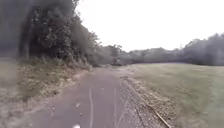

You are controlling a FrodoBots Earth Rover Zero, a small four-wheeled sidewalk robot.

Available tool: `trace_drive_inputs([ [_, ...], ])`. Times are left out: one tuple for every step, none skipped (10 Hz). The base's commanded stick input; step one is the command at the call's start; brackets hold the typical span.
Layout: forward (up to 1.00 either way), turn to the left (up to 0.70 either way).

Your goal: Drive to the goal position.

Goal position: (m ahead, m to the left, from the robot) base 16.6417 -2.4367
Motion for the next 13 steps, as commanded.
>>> trace_drive_inputs([
  [0.45,0.0],
  [0.45,0.0],
  [0.45,0.0],
  [0.45,0.0],
  [0.45,0.0],
  [0.45,0.0],
  [0.45,0.0],
  [0.45,0.0],
  [0.45,0.0],
  [0.45,0.0],
  [0.45,0.0],
  [0.45,0.0],
  [0.45,0.0],
])
